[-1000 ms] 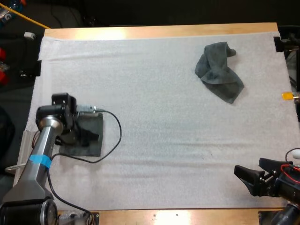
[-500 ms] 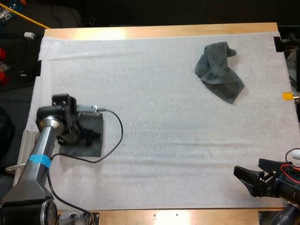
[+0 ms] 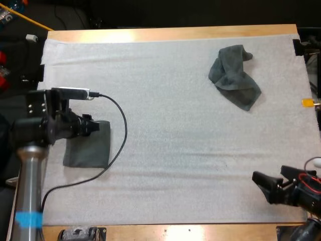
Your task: Pick towel from pile, fold and stack
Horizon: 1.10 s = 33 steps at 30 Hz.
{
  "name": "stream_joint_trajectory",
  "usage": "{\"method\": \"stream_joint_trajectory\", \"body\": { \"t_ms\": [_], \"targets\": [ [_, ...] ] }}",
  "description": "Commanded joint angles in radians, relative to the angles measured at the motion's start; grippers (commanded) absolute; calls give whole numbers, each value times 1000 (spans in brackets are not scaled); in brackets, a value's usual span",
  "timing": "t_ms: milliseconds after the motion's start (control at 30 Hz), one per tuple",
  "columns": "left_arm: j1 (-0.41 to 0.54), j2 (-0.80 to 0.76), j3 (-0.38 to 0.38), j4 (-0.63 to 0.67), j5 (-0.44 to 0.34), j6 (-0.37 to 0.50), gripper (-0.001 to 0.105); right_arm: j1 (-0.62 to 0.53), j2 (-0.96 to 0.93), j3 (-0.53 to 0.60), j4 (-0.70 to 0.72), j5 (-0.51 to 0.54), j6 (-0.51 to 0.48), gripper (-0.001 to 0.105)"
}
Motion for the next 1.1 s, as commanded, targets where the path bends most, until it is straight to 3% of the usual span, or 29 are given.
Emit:
{"method": "stream_joint_trajectory", "body": {
  "t_ms": [0,500,667,1067],
  "targets": [
    [0,-16,-4,6,14,-10,59,-1,16,8,-21,18,-9,85],
    [-69,-256,-4,54,38,-20,59,-35,283,52,-299,-2,-114,85],
    [-109,-321,-4,62,38,-15,59,-197,357,52,-328,-130,-171,85],
    [-110,-414,-4,90,7,-15,59,-645,307,52,-298,-283,-291,85]
  ]
}}
